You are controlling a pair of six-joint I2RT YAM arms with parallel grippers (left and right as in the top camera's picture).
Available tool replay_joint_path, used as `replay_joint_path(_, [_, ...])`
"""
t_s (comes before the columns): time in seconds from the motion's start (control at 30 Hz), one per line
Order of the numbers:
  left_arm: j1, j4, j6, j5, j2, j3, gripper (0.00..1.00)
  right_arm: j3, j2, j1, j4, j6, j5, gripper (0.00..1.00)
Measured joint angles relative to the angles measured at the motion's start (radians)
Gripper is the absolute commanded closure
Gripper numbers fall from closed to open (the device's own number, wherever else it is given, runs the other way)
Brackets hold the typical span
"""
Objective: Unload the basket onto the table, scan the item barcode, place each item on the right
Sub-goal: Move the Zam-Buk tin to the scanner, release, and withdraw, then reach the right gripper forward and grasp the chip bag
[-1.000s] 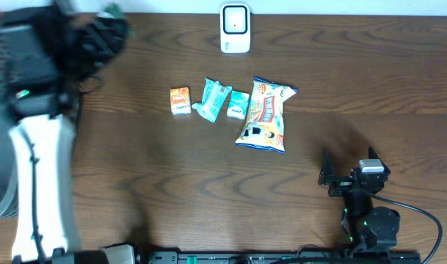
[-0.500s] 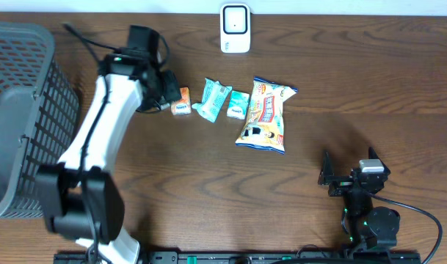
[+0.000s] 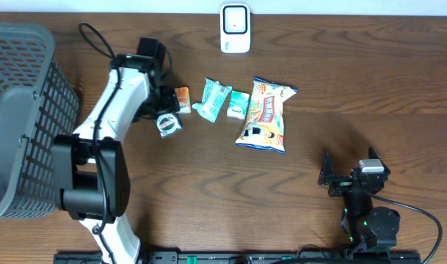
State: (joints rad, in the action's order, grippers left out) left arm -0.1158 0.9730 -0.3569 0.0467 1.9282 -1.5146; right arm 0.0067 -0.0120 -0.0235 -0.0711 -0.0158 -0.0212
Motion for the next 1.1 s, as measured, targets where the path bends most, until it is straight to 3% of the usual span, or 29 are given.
replay_joint_path(0.23, [0.101, -0.016, 0.002, 0.034, -0.138, -0.041, 0.02, 0.0, 0.0, 0.0, 0.0, 0.0, 0.0, 0.01])
replay_joint_path(0.53, [0.262, -0.154, -0.078, 0.043, -0.323, -0.058, 0.02, 0.0, 0.0, 0.0, 0.0, 0.0, 0.0, 0.01])
replay_joint_path(1.1, [0.271, -0.168, -0.108, 0.046, -0.328, -0.058, 0.02, 0.0, 0.0, 0.0, 0.0, 0.0, 0.003, 0.01])
